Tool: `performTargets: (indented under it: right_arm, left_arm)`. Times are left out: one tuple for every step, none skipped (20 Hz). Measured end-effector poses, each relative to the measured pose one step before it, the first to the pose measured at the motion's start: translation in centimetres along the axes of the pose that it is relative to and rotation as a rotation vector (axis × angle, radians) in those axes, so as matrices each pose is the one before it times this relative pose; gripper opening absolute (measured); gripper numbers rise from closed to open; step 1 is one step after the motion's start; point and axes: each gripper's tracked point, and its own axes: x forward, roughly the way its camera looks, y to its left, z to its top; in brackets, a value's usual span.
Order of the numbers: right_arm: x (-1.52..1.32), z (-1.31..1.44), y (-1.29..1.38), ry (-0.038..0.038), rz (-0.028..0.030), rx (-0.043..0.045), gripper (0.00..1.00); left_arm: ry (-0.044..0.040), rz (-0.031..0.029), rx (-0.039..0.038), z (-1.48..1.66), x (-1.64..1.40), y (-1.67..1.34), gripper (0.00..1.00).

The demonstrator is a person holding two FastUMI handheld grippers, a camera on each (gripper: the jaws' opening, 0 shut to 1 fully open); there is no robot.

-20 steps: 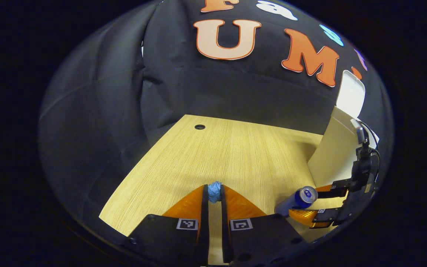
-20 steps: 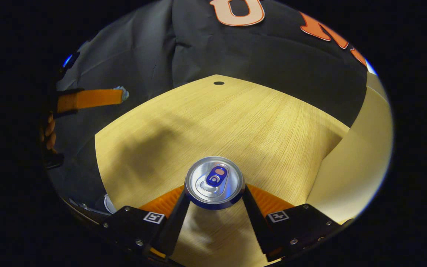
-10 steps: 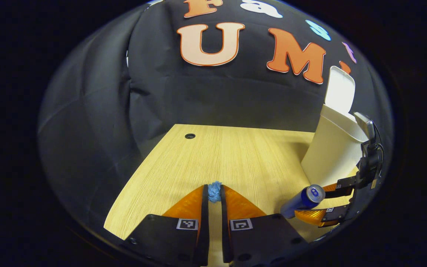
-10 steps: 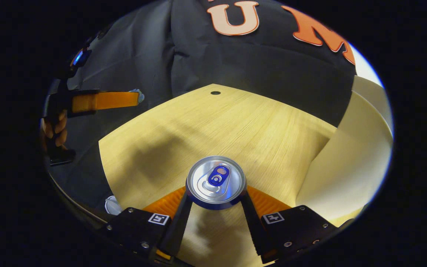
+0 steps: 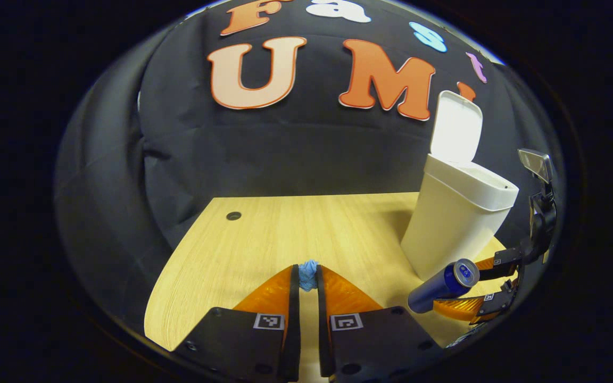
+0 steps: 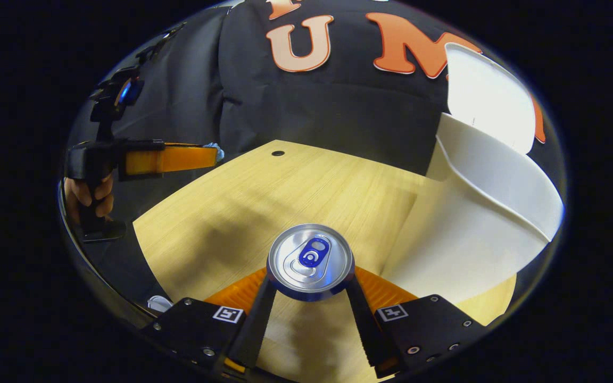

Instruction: Press the lid of the desktop garbage bin to open it, pick up the crumpled paper on the desktop and throw it into the bin, then pick up the pop can on the desktop and drop it into the bin, and finally close the garbage bin lid.

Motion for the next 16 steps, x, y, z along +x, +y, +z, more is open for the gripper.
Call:
performTargets:
  right_arm:
    - [-0.044,0.129,-0.119,-0.00794,-0.01214,0.00626,0.76]
    - [0.032,0.024,0.014,-0.00661,-0.01546,0.00805,0.76]
    - [0.040,0.026,0.133,-0.00520,-0.01160,0.01207,0.76]
    - [-0.066,-0.072,-0.106,-0.00700,-0.01048,0.01325,0.76]
    - [-0.024,0.093,-0.107,-0.00562,-0.00832,0.01085,0.76]
    - [-0.046,-0.051,-0.381,-0.00287,-0.01328,0.00622,0.76]
    - [-0.080,-0.038,-0.263,-0.00183,-0.01530,0.00402,0.76]
    - [0.080,-0.111,0.228,0.00056,-0.01448,0.00512,0.76]
    - [-0.009,-0.115,0.175,-0.00077,-0.01349,0.00664,0.76]
    - [0.171,0.046,0.187,-0.00057,-0.01275,0.00889,0.76]
    - [0.050,0.040,0.027,-0.00216,-0.01245,0.00894,0.76]
    - [-0.088,0.125,-0.200,-0.00388,-0.01318,0.00860,0.76]
    - [-0.009,0.097,-0.007,-0.00402,-0.01329,0.00696,0.76]
    - [-0.068,0.010,-0.035,-0.00658,-0.01276,0.00625,0.76]
    - [0.015,-0.012,-0.065,-0.00311,-0.01447,0.00469,0.76]
    - [0.027,0.080,-0.055,-0.00401,-0.01227,0.00549,0.76]
  left_arm:
    - [-0.00726,-0.01860,0.00767,0.552,0.409,-1.006,0.19]
    - [-0.00707,-0.01931,0.00678,0.630,0.307,-0.977,0.19]
    - [-0.00881,-0.02182,0.00451,0.820,0.283,-1.106,0.18]
    - [-0.01282,-0.02254,0.00452,0.712,0.215,-0.925,0.18]
    - [-0.01084,-0.02149,0.00847,0.775,0.350,-0.902,0.18]
    - [-0.01447,-0.02025,0.00807,0.905,0.545,-1.174,0.18]
    - [-0.01443,-0.02048,0.01016,1.006,0.357,-1.038,0.18]
    - [-0.01298,-0.01872,0.01459,0.759,0.432,-1.082,0.18]
    - [-0.01433,-0.02219,0.01761,0.883,0.398,-1.140,0.17]
    - [-0.01110,-0.01905,0.01636,0.553,0.502,-1.027,0.16]
    - [-0.01299,-0.02073,0.01463,0.521,0.397,-0.923,0.18]
    - [-0.00983,-0.01932,0.01373,0.650,0.434,-1.104,0.18]
    - [-0.01001,-0.02168,0.01198,0.487,0.464,-1.054,0.18]
    - [-0.01092,-0.01839,0.01071,0.453,0.395,-0.953,0.18]
    - [-0.00938,-0.02004,0.00912,0.408,0.377,-0.839,0.17]
    - [-0.01090,-0.02028,0.00780,0.565,0.371,-0.984,0.18]
